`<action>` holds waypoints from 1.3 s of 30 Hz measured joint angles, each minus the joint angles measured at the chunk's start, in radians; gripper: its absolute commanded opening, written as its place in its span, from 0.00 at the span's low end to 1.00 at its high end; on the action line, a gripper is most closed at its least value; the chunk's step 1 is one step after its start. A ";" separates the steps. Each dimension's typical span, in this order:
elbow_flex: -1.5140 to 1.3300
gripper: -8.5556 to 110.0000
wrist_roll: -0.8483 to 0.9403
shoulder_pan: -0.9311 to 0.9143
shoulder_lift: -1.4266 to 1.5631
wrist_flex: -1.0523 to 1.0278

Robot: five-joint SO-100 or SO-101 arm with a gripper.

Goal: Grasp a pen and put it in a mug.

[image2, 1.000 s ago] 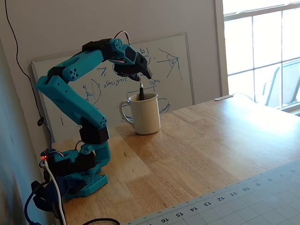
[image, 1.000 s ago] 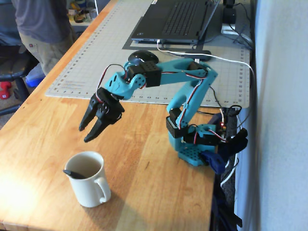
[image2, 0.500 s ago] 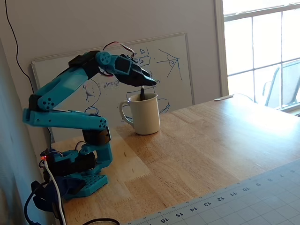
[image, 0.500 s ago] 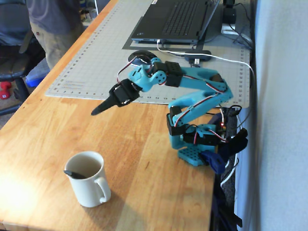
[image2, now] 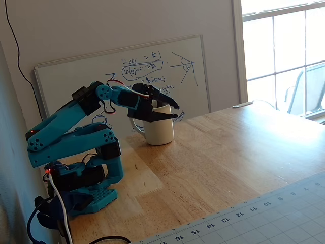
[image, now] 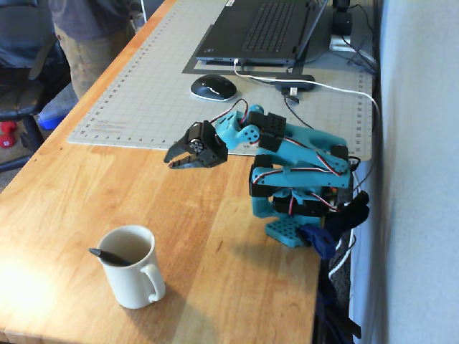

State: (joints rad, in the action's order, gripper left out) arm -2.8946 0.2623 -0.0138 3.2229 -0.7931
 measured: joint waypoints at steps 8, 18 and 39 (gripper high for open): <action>-0.141 0.08 -0.014 -0.075 0.064 -0.140; -0.235 0.08 -0.014 -0.098 0.101 -0.311; -0.264 0.08 -0.249 0.021 0.101 -0.354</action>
State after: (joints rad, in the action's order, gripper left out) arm -3.1585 0.0138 0.0077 3.3241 -1.1474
